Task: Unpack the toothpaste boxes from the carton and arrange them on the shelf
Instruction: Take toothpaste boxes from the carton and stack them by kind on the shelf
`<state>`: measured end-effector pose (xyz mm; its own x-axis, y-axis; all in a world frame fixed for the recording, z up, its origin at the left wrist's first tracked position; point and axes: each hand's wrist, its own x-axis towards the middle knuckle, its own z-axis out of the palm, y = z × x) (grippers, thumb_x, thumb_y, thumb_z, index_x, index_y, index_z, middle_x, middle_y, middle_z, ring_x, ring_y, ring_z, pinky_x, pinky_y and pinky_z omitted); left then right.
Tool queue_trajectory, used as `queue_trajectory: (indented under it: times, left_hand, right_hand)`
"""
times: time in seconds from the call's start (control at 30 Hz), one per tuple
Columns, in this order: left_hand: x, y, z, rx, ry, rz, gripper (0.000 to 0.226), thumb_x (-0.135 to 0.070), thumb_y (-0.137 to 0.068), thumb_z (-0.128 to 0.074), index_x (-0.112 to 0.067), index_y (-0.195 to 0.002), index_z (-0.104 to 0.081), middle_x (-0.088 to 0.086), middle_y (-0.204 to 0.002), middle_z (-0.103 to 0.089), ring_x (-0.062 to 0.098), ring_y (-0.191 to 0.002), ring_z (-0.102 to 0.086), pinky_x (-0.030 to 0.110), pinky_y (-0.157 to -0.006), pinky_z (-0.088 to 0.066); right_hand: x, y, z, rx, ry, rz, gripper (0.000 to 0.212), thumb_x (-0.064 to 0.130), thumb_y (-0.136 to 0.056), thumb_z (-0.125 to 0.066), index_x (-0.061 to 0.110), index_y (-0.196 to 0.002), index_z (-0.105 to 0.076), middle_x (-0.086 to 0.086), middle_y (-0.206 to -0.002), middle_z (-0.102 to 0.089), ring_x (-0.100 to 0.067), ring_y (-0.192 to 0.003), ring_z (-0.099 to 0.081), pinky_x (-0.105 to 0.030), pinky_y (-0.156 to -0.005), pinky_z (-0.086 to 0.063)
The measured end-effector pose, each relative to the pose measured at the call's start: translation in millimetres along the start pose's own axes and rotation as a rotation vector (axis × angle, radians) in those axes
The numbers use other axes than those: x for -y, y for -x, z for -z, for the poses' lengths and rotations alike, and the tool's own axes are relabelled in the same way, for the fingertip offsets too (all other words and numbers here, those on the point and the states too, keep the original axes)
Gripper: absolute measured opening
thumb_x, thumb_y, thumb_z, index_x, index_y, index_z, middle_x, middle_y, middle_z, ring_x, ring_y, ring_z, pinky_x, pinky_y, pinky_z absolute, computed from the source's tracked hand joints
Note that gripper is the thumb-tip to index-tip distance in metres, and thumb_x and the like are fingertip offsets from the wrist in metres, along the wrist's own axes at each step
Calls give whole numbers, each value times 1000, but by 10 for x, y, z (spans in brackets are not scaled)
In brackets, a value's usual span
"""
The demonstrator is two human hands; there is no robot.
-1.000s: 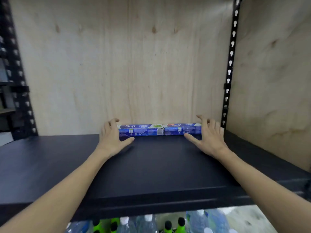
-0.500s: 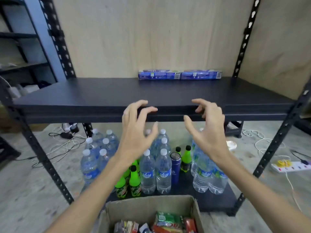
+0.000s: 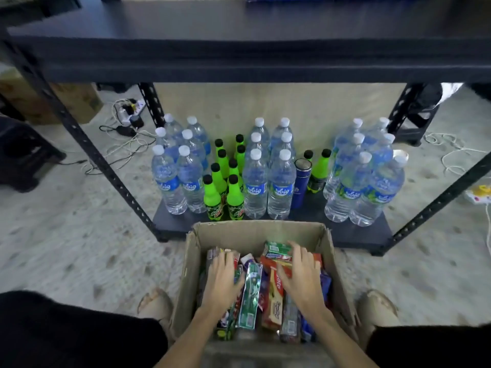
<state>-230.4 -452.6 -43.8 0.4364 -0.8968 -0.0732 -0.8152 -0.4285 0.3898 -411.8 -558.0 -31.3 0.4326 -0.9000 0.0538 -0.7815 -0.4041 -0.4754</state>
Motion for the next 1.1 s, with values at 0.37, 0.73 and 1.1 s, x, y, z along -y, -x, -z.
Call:
queue_trajectory:
  times: [0.37, 0.73, 1.1]
  left_hand:
    - [64, -224, -644, 200, 165, 134, 52, -46, -99, -55, -19, -141, -40, 0, -143, -39, 18, -133, -40, 35, -110, -40]
    - [78, -706, -1011, 452, -3, 65, 71, -61, -94, -53, -21, -149, -36, 2, -148, -48, 22, -137, -35, 41, -113, -21]
    - [213, -787, -1049, 512, 278, 68, 42, -65, -77, -73, -36, -97, -49, -14, -104, -58, 16, -106, -52, 49, -98, -44]
  right_hand:
    - [-514, -187, -607, 207, 113, -122, 63, 33, -88, -71, 17, -142, -45, -7, -135, -55, -28, -123, -48, -44, -106, -36]
    - [-718, -891, -803, 380, 207, 84, 76, 54, -88, -65, 29, -151, -30, 1, -147, -45, -23, -128, -37, -38, -101, -29]
    - [-756, -973, -796, 425, 224, 116, 74, 56, -87, -64, 36, -151, -32, 1, -134, -44, -22, -119, -37, -39, -97, -28]
